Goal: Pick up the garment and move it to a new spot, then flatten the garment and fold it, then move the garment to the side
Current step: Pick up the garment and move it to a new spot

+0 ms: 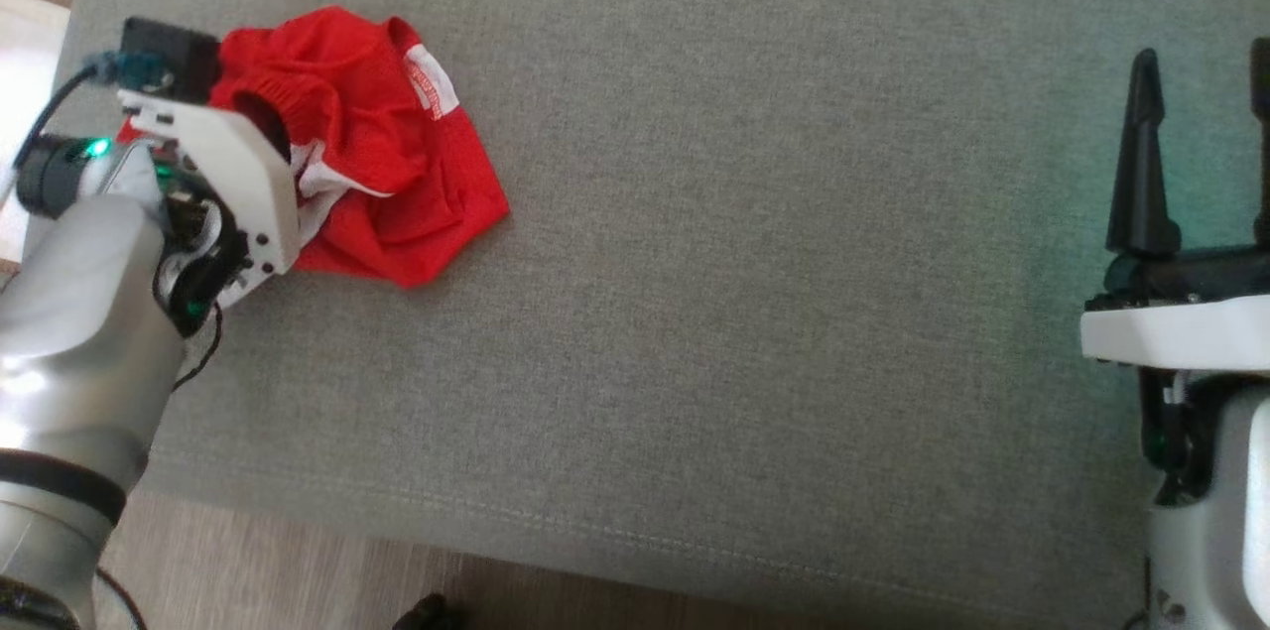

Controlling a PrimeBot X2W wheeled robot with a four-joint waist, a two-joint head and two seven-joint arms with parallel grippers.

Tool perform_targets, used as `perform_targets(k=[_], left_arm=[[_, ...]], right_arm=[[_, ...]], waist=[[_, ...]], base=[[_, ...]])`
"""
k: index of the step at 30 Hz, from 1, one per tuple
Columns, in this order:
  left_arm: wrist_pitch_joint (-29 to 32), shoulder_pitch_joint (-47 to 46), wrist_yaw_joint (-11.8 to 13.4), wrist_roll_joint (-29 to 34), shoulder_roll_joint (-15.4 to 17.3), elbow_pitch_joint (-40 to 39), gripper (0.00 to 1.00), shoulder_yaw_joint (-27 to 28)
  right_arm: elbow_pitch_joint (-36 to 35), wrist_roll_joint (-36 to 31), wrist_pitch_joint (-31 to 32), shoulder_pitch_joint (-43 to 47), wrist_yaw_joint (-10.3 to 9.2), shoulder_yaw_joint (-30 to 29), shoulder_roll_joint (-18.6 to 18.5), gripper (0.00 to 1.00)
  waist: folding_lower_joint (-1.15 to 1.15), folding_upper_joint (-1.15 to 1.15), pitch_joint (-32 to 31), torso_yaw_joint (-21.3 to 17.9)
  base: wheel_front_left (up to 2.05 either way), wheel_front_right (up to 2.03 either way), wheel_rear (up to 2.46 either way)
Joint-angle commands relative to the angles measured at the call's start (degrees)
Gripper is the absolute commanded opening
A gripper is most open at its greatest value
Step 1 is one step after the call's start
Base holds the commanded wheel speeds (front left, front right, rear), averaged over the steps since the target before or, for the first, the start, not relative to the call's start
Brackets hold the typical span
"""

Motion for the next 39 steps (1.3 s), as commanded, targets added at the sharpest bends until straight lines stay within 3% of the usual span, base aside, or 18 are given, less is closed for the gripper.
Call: perform_targets(k=[1,9,15,20,29,34,39], left_arm=[[-3.5,-2.0,0.1,0.5,3.3,0.2,0.0,2.5],[-15.7,-3.4,0.5,1.0,3.1,1.4,0.0,4.2],[-18.9,-2.6,1.5,1.3,2.4,-2.7,0.0,4.4],[-17.9,-0.2,2.9,0.1,0.6,-9.5,0.0,4.1],[-12.8,4.2,9.1,-1.5,-4.2,-21.6,0.0,2.7],[-10.4,4.9,11.6,-1.4,-8.2,-22.7,0.0,0.5],[-9.7,4.2,13.4,0.0,-11.1,-18.8,0.0,-1.5]], right_arm=[[-1.3,0.3,-0.7,-0.5,-0.04,1.8,-0.2,1.0],[2.9,3.0,-2.9,0.8,-0.04,3.3,-0.2,1.0],[6.7,5.9,-5.0,2.3,-0.04,4.5,-0.2,1.0],[9.0,7.7,-6.3,3.1,-0.04,5.7,-0.2,1.0],[10.7,9.8,-7.7,2.0,-0.04,7.4,-0.2,1.0],[11.6,11.1,-8.6,0.5,-0.04,8.8,-0.2,1.0],[12.7,12.2,-9.4,-0.9,-0.04,10.3,-0.2,1.0]], waist=[[-0.01,0.0,-1.7,-0.4],[-0.01,0.0,-8.3,-1.6],[-0.01,0.0,-13.8,-3.2],[-0.01,0.0,-16.7,-5.1],[-0.01,0.0,-16.6,-11.0],[-0.01,0.0,-14.9,-15.3],[-0.01,0.0,-13.2,-19.9]], base=[[0.0,0.0,0.0],[0.0,0.0,0.0],[0.0,0.0,0.0],[0.0,0.0,0.0],[0.0,0.0,0.0],[0.0,0.0,0.0],[0.0,0.0,0.0]])
